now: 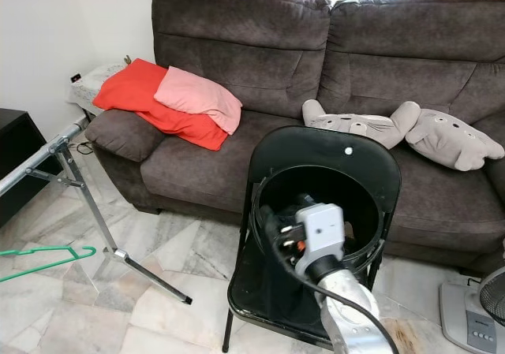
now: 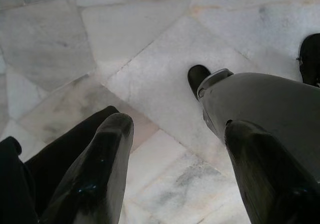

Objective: Hang hanger

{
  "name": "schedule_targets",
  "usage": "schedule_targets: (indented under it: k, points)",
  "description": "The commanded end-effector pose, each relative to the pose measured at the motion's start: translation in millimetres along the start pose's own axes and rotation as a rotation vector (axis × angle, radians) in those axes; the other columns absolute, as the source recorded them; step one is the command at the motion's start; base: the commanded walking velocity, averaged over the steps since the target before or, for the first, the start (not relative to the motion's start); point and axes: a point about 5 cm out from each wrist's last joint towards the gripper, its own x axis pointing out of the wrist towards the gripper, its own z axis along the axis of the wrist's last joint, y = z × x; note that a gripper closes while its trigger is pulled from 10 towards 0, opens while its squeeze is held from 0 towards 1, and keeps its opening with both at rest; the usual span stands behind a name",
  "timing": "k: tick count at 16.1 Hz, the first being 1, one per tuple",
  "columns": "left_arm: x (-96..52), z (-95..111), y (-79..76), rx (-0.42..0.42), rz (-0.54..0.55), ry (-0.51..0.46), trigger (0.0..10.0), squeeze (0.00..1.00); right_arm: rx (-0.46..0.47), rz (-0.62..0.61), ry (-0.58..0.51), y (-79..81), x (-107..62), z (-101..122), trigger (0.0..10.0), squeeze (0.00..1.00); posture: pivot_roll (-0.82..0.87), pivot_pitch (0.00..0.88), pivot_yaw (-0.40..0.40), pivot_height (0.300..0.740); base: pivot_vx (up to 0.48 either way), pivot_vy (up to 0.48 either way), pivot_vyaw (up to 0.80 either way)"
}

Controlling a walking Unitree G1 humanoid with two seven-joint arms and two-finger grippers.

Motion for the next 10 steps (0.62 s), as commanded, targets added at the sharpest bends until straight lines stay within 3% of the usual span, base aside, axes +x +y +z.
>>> schedule_targets:
  k: [1, 2, 3, 4, 7, 10]
  points:
    - [-1.0, -8, -0.1, -0.015, 0.006, 0.031, 10.0, 0.0, 0.033, -0.174, -0.058, -19.3, -9.0, 7, 10.0, 0.0, -0.05, 0.028, 0.016, 0.74, 0.0, 0.0, 0.0]
    - [-1.0, -8, 0.2, -0.026, 0.012, 0.029, 10.0, 0.0, 0.058, -0.344, -0.1, -36.2, -17.2, 9, 10.0, 0.0, -0.05, 0.027, 0.02, 0.74, 0.0, 0.0, 0.0]
    - [-1.1, -8, 0.5, -0.031, 0.015, 0.029, 10.0, 0.0, 0.096, -0.443, -0.11, -46.5, -24.2, 8, 10.0, 0.0, -0.05, 0.025, 0.026, 0.74, 0.0, 0.0, 0.0]
    - [-1.1, -8, 1.3, -0.029, 0.018, 0.029, 10.0, 0.0, 0.072, -0.513, -0.102, -55.7, -36.0, 5, 10.0, 0.0, -0.06, 0.027, 0.038, 0.74, 0.0, 0.0, 0.0]
    - [-1.2, -7, 3.4, -0.035, 0.022, 0.017, 10.0, 0.0, 0.018, -0.481, -0.037, -53.2, -48.6, -3, 10.0, 0.0, -0.07, 0.034, 0.041, 0.74, 0.0, 0.0, 0.0]
    - [-1.4, -6, 4.6, -0.088, 0.017, -0.002, 10.0, 0.0, 0.008, -0.531, -0.042, -61.7, -51.5, -3, 10.0, 0.0, -0.08, 0.044, 0.045, 0.74, 0.0, 0.0, 0.0]
